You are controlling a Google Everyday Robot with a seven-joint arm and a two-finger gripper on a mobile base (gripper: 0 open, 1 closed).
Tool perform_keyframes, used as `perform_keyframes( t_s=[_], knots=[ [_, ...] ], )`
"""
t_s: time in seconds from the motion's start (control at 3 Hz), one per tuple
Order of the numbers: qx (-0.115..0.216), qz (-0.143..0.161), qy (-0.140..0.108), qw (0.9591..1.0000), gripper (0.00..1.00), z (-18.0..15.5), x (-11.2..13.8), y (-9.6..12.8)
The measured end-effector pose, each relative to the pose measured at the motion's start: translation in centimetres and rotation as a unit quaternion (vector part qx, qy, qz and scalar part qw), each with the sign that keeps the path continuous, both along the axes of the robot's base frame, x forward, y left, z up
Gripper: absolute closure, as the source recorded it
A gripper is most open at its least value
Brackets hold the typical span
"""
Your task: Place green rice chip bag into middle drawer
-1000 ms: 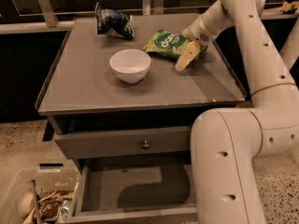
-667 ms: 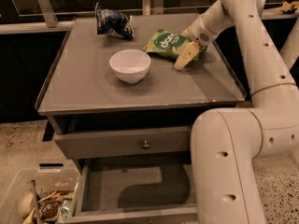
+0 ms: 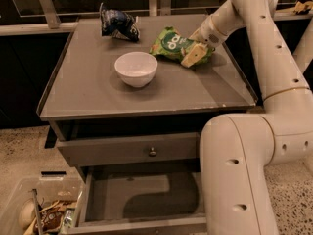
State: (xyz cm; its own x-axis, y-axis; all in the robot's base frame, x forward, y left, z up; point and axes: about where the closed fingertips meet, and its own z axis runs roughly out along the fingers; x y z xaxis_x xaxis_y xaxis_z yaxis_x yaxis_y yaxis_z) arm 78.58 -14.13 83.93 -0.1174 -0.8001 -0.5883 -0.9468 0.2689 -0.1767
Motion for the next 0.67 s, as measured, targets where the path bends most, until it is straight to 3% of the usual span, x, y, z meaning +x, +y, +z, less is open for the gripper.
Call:
perform_keyframes(
  t_s=[0.33,0.67],
  knots=[
    [0.0,0.0,0.0,1.0,0.88,0.0,0.0,0.0],
    [0.0,0.0,0.0,1.0,1.0,0.0,0.0,0.0]
  ],
)
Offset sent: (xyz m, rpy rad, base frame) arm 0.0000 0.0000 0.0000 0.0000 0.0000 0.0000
